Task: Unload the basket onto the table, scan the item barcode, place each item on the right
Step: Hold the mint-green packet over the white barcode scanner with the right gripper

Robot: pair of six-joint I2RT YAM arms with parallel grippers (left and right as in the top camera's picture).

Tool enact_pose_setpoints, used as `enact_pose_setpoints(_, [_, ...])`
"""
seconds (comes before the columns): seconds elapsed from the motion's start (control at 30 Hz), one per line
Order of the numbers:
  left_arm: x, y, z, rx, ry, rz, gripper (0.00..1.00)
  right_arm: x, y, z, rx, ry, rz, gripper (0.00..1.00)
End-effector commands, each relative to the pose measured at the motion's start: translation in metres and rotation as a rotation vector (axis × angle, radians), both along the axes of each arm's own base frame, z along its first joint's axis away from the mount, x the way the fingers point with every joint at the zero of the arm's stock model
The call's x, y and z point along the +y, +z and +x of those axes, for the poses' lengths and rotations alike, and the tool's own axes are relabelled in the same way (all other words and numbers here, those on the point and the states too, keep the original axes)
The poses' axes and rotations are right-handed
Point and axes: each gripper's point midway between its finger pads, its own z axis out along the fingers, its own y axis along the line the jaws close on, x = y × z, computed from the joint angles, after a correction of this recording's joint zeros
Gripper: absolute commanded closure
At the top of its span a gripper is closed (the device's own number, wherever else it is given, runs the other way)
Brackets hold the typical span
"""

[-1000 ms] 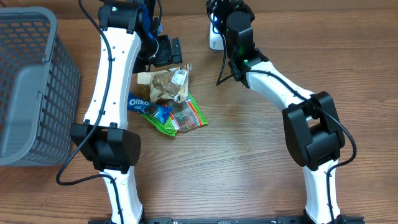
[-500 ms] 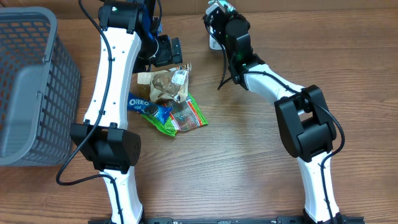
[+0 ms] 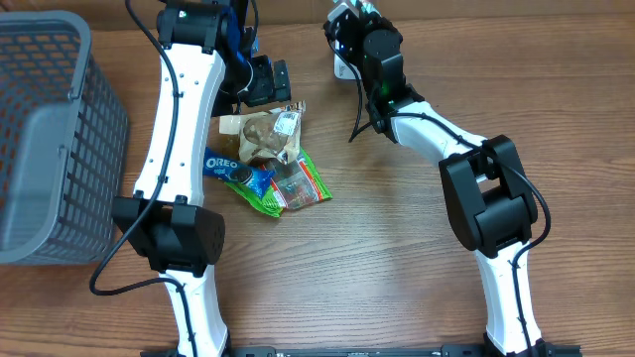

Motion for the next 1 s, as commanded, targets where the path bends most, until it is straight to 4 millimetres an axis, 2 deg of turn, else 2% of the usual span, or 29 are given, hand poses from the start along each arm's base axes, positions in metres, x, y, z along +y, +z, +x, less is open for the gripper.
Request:
enact_pose_setpoints(0.0, [-0.001, 0.005, -0.001, -0.018, -0.024, 0.011, 0.00, 0.000, 0.017, 0.003, -0.041, 0.033, 0.013, 0.96])
enact_pose_setpoints(0.23, [-0.001, 0.005, -0.001, -0.018, -0.024, 0.011, 0.00, -0.003, 0.013, 0.005, -0.036, 0.025, 0.000, 0.96])
enact_pose_setpoints(0.6, [-0.001, 0.005, -0.001, -0.018, -0.024, 0.011, 0.00, -0.002, -0.009, 0.008, -0.039, 0.029, -0.099, 0.96])
enact_pose_setpoints(0.83, [-0.001, 0.005, -0.001, -0.018, -0.024, 0.011, 0.00, -0.004, -0.012, 0.009, -0.029, 0.026, -0.098, 0.96])
enact_pose_setpoints(0.97, [-0.001, 0.005, -0.001, -0.018, -0.024, 0.011, 0.00, -0.004, -0.024, 0.008, 0.017, 0.031, -0.118, 0.96])
